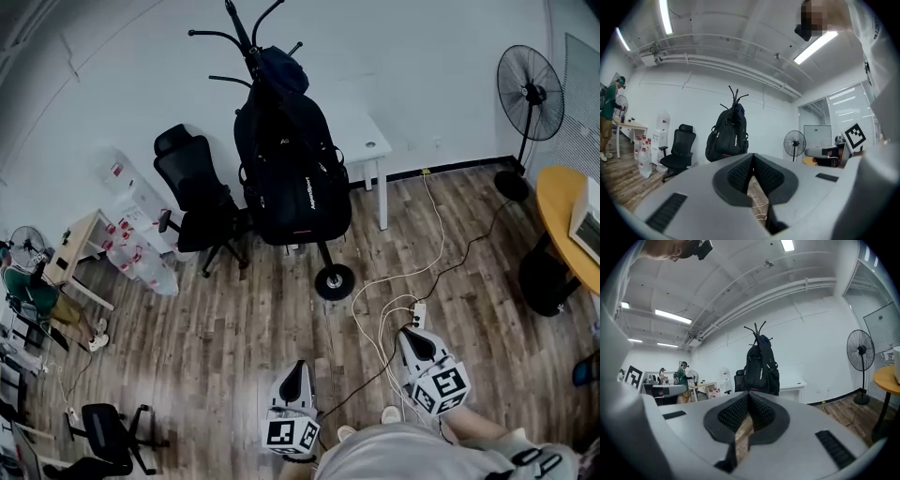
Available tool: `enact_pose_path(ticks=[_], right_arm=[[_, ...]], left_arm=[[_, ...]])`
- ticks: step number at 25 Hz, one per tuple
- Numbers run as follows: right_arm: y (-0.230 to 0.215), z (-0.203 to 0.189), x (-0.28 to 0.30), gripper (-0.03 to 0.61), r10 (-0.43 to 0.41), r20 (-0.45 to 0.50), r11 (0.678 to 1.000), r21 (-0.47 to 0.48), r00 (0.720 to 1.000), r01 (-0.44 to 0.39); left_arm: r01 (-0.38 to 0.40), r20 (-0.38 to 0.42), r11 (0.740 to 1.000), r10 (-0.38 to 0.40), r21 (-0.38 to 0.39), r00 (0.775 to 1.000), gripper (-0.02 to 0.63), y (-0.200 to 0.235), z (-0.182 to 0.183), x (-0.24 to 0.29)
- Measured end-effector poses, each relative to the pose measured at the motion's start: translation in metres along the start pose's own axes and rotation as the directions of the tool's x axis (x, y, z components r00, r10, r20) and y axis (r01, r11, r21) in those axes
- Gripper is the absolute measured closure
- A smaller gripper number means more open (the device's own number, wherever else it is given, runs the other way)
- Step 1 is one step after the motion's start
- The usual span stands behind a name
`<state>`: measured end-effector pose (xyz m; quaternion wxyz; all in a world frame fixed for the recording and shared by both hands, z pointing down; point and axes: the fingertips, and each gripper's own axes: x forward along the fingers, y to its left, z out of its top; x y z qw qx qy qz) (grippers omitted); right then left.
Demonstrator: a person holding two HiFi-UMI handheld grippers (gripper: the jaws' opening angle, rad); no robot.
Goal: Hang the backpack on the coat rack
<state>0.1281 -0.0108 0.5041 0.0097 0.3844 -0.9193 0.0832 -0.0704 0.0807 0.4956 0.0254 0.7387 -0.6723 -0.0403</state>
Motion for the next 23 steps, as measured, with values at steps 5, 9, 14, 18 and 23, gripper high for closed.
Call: enact_pose_path(ticks=[5,9,14,18,23], right_arm=[[0.01,0.015,0.011,0.565,-0.005,0.022,0.999,-0.043,1.0,0.006],[0.011,0.017,0.014,0.565,-0.028,0.029,0.998,-0.051,0.999,0.029],[0.02,0.018,0.022,0.565,-0.018,0.018,0.998,-0.068,1.0,0.02],[0.026,0.014,0.026,0.565,-0.007,0.01,0.998,-0.068,1.0,0.008],[0.032,0.01,0.032,0.565,0.009,-0.001,0.996,-0.084,1.0,-0.009]], left_arm=[[-0.011,0.015,1.0,0.011,-0.019,1.0,0.606,0.015,-0.003,-0.012],[-0.01,0.014,0.999,0.011,-0.034,1.0,0.606,0.024,-0.005,-0.017],[-0.027,0.019,0.999,0.028,-0.035,0.999,0.606,0.038,0.001,-0.017],[-0.03,0.024,0.999,0.031,-0.035,0.999,0.606,0.043,0.0,-0.019],[-0.044,0.022,0.998,0.045,-0.043,0.999,0.606,0.048,0.002,-0.019]])
